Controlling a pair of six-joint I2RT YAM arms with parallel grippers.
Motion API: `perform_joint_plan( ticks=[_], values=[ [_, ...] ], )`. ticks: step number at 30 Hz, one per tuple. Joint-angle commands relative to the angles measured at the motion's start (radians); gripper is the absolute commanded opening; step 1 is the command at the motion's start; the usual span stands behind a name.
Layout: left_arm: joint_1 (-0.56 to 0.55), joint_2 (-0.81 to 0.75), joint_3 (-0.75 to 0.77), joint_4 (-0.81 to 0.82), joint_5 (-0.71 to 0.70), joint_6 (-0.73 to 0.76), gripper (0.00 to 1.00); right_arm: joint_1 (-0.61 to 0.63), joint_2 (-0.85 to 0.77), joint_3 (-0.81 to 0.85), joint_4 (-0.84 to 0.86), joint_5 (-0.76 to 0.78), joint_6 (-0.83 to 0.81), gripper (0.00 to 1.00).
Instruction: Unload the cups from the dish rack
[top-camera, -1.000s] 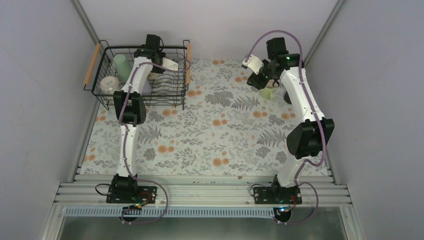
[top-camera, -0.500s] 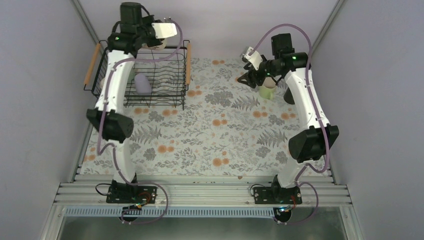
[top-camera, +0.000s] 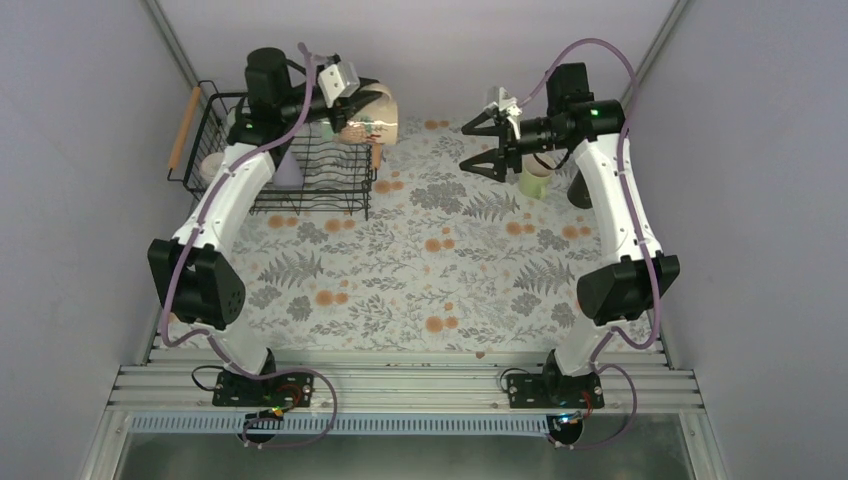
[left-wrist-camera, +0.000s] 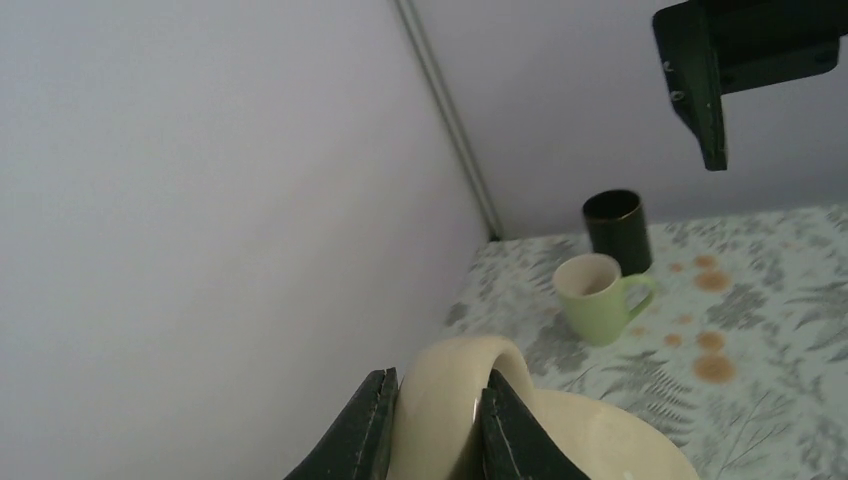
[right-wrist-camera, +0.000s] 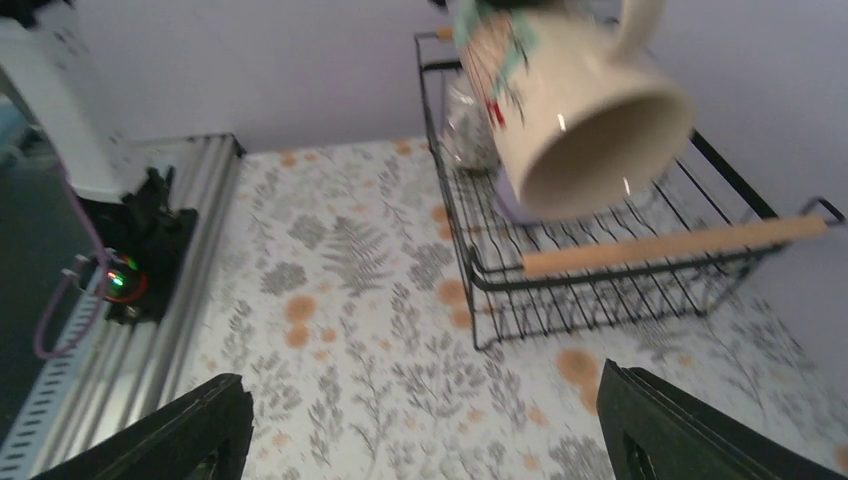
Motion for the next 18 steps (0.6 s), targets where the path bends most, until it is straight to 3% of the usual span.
perform_joint_plan(
  ticks=[1,11,18],
  values=[
    [-0.042,-0.061,-0.083,0.473,0.107,-0.236,0.02,0.009,0.033,0.029,-0.004,-0.238,-0.012,0.89],
    [-0.093,-0.028,-0.196,0.931,0.102,-0.526,0.02,0.024,0.042,-0.034,0.164,-0.311,0.102,0.87],
    [-0.128,0.046,-0.179,1.097,0.107,-0.674,0.02,0.053,0.049,-0.049,0.267,-0.28,0.18,0.85]
  ],
)
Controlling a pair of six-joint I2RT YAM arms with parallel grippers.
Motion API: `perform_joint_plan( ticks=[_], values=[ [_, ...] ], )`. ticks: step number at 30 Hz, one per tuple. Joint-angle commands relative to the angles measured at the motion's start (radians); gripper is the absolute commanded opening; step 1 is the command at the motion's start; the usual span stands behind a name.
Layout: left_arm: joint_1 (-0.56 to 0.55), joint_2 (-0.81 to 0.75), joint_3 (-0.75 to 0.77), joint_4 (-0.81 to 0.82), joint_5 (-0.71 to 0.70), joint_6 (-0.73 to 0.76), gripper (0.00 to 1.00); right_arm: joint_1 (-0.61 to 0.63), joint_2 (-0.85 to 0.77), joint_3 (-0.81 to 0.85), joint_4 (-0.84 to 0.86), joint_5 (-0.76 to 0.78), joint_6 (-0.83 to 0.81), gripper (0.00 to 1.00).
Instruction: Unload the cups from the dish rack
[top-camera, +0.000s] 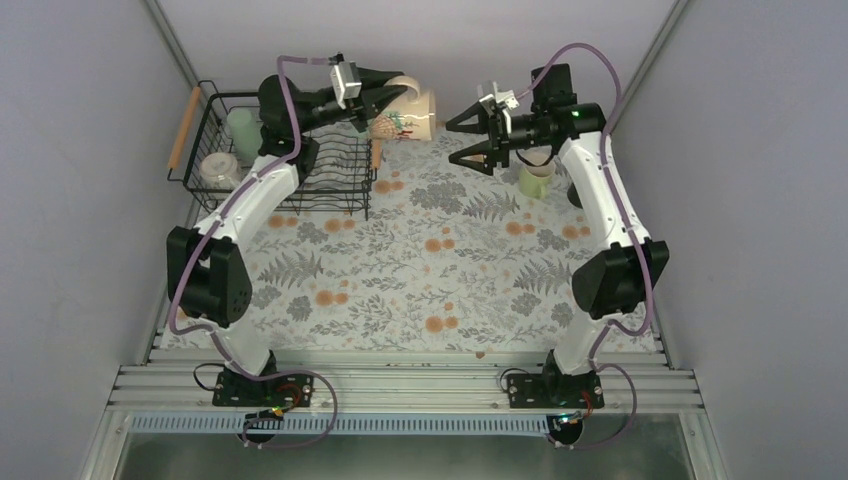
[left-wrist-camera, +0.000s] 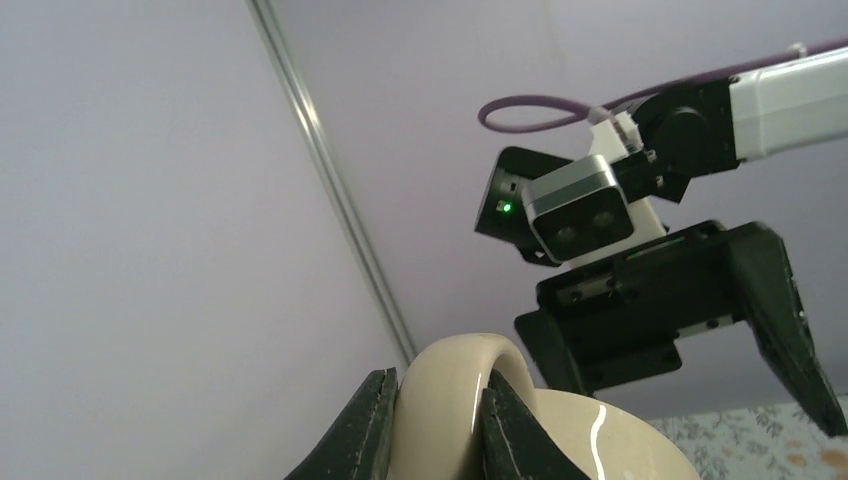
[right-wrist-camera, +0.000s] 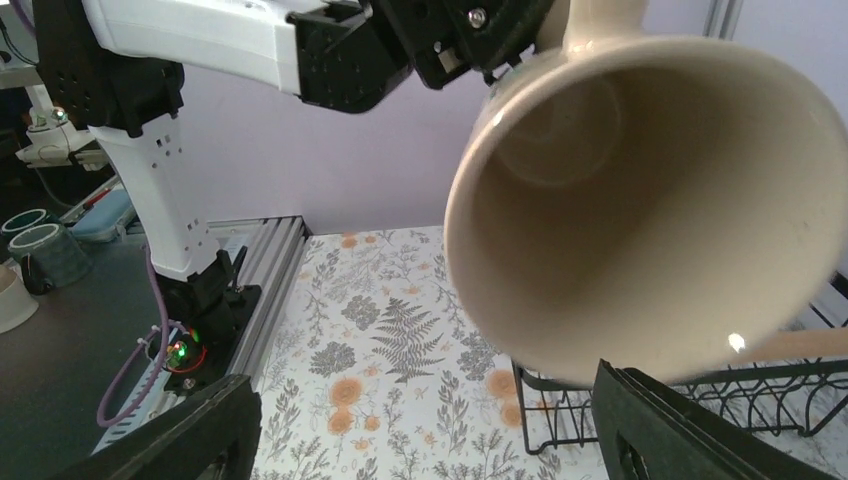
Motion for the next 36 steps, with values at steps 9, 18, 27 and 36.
perform_joint_plan(
  ticks=[9,18,27,36],
  values=[
    [-0.055,0.096,0.091,0.303,0.012,-0.178,0.02,0.063,-0.042,-0.036,0.329,0.157,0.241,0.84],
    [-0.065,0.117,0.131,0.332,0.021,-0.215,0.02,0.101,-0.019,-0.018,0.387,0.371,0.311,0.52],
    [-0.067,0.145,0.156,0.338,0.024,-0.219,0.02,0.125,-0.053,-0.039,0.382,0.376,0.295,0.36],
    [-0.073,0.141,0.166,0.294,0.073,-0.177,0.03,0.133,-0.075,-0.054,0.344,0.427,0.255,0.03]
  ],
)
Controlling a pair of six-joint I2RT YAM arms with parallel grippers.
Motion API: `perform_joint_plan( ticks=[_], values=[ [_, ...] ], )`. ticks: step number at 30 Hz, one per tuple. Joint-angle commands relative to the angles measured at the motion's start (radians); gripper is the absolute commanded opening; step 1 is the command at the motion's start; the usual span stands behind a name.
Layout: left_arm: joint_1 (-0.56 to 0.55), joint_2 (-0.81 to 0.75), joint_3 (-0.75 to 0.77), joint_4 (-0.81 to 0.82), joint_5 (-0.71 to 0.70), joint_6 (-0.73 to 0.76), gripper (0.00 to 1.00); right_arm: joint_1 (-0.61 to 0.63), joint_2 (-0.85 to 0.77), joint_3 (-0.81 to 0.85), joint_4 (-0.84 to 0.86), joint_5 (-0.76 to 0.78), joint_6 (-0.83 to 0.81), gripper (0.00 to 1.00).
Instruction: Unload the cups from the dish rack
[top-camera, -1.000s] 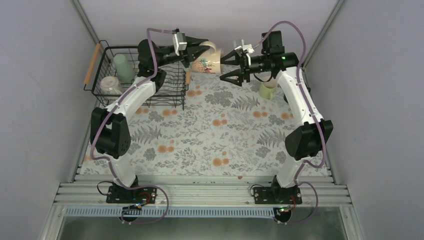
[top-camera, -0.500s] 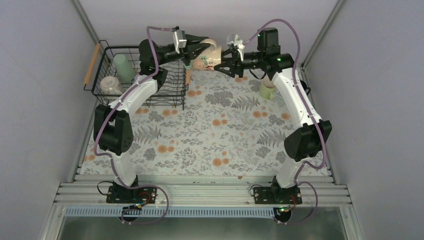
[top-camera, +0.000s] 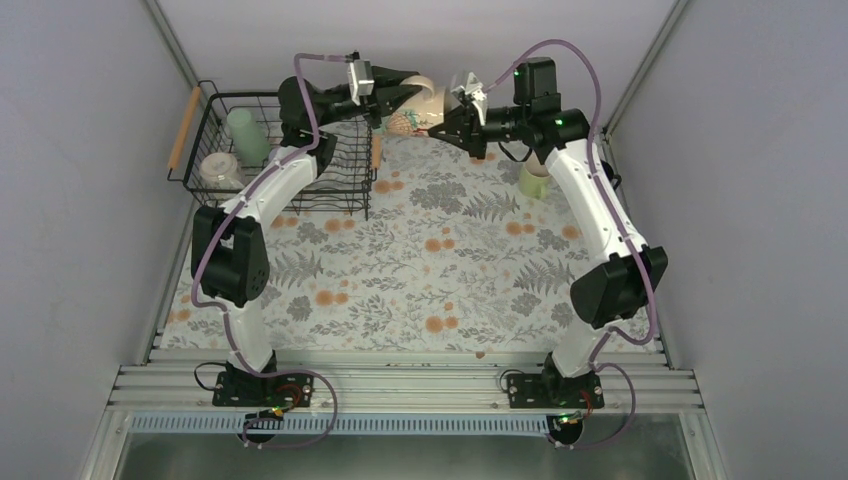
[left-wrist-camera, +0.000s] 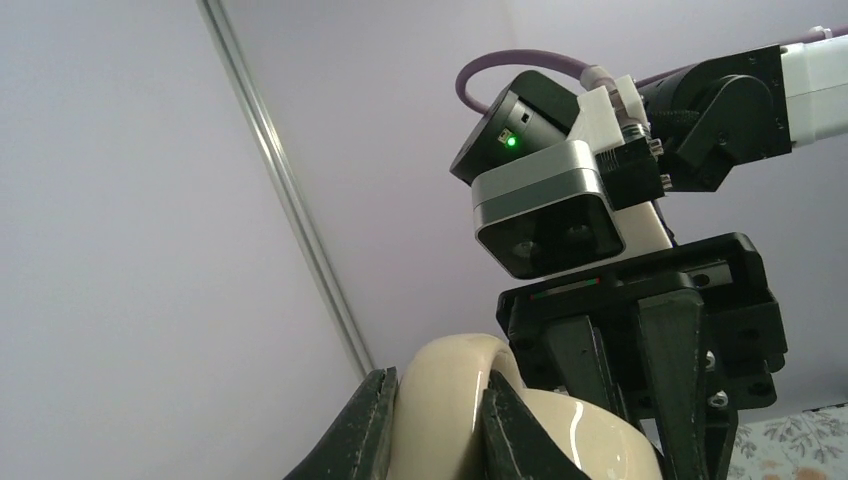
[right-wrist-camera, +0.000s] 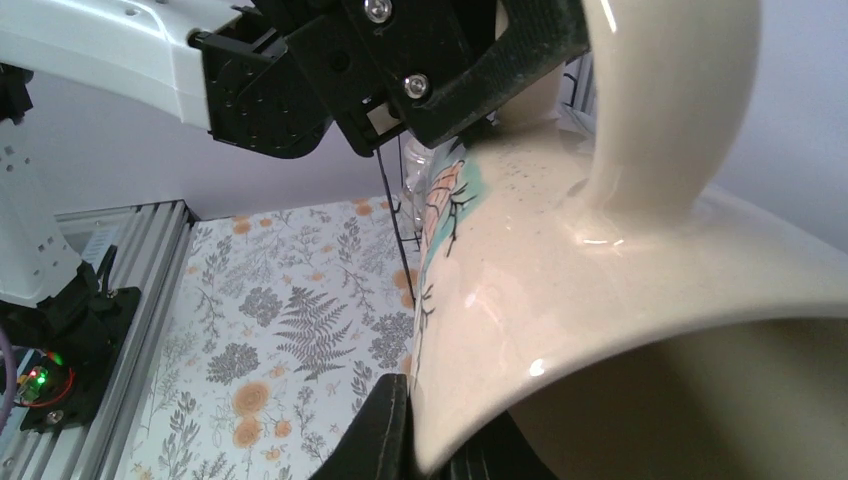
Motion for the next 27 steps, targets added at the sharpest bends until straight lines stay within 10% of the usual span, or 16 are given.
perform_joint_plan(
  ticks=[1,5,13,18,27],
  values=[
    [-0.03,-0.038,0.05,0.072,0.027,-0.003,0.05,0.015,-0.032,-0.012,0.019,0.103,-0.05,0.03],
    [-0.029,-0.058,0.013,0.074,0.036,0.005,0.24,0.017,-0.035,-0.007,-0.014,0.163,-0.072,0.03],
    [-0.021,-0.159,-0.106,-0.04,0.057,0.137,0.98,0.014,-0.018,0.086,-0.18,0.317,-0.118,0.03],
    [0.019,-0.236,-0.134,-0.197,0.102,0.244,1.0,-0.005,-0.048,0.082,-0.313,0.456,-0.194,0.03],
    [0.074,-0.26,0.115,-1.105,-0.179,0.859,1.0,-0.199,-0.129,-0.155,-0.52,0.622,-0.417,0.04]
  ],
)
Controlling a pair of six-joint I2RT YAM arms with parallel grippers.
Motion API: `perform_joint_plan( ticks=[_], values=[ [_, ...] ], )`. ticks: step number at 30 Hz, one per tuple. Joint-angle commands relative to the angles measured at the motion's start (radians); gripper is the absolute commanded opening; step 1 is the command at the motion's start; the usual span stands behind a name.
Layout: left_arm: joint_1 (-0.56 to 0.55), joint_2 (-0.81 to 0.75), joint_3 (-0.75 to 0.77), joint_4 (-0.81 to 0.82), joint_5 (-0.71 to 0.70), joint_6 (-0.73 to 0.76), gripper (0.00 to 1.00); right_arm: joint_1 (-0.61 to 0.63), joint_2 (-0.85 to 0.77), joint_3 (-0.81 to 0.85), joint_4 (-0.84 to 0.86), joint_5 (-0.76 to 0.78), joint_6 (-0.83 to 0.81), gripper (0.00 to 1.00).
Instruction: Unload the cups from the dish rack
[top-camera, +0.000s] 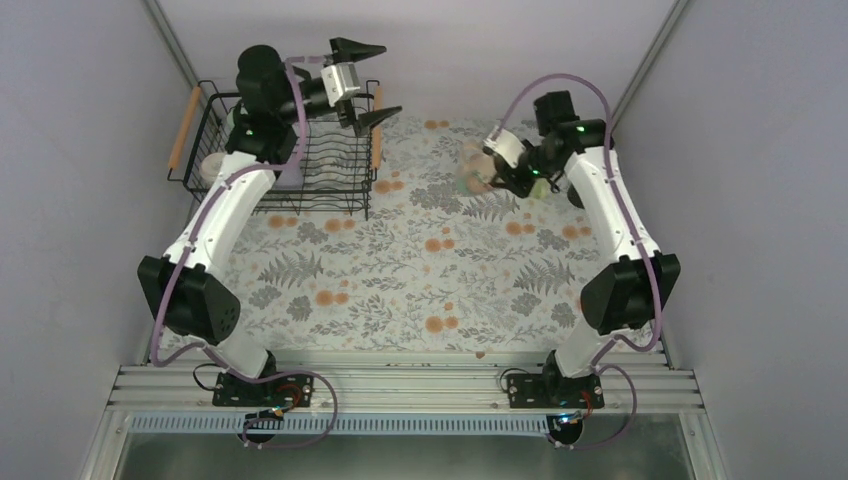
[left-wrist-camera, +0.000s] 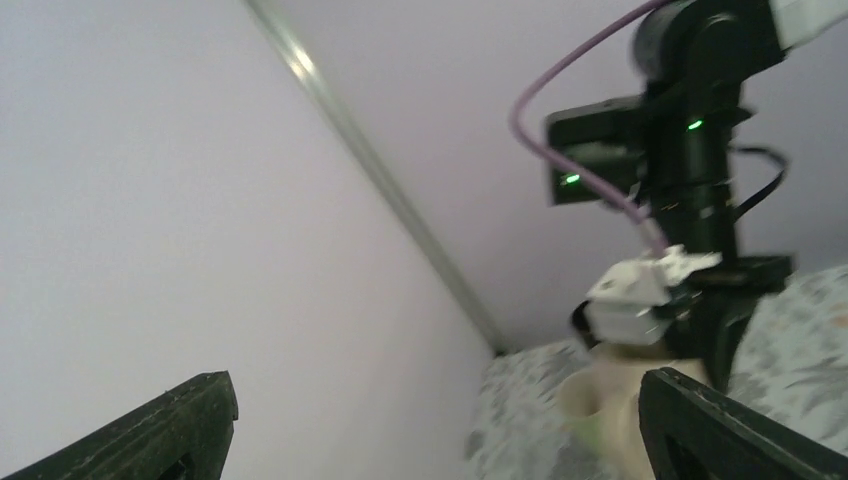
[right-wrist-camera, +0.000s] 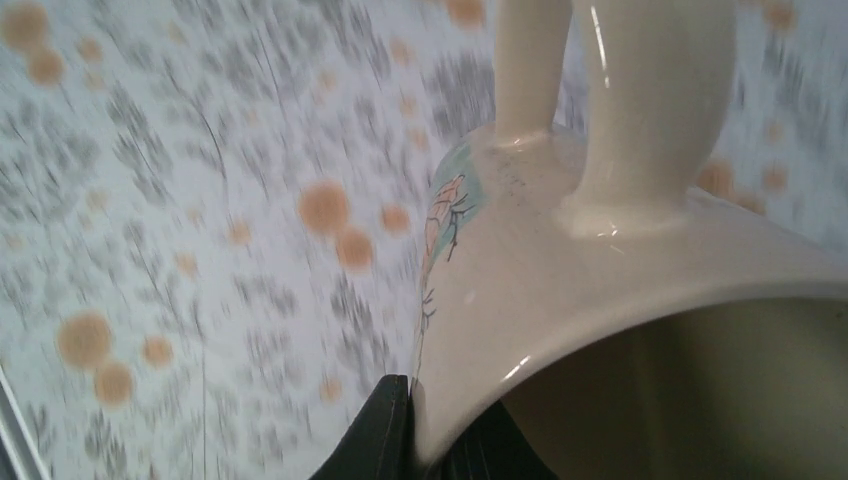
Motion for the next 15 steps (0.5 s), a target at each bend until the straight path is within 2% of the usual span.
perform_joint_plan(
  ticks=[1,9,12,15],
  values=[
    [0.023,0.035,0.179,-0.51,-0.225,0.315,1.0,-0.133,-0.066,-0.05,-0.099,0.097,-0.147,0.03],
    [0.093,0.186,0.552,-0.903,-0.658,0.407,1.0,-0.319,-0.112,-0.2,-0.108,0.273,-0.209,0.04],
    [0.108,0.232,0.595,-0.983,-0.801,0.454,1.0,-0.42,-0.083,-0.209,-0.107,0.286,-0.226,0.04],
    [0.136,0.255,0.579,-1.021,-0.875,0.483,1.0,-0.516,-0.048,-0.211,-0.103,0.284,-0.259,0.04]
  ],
)
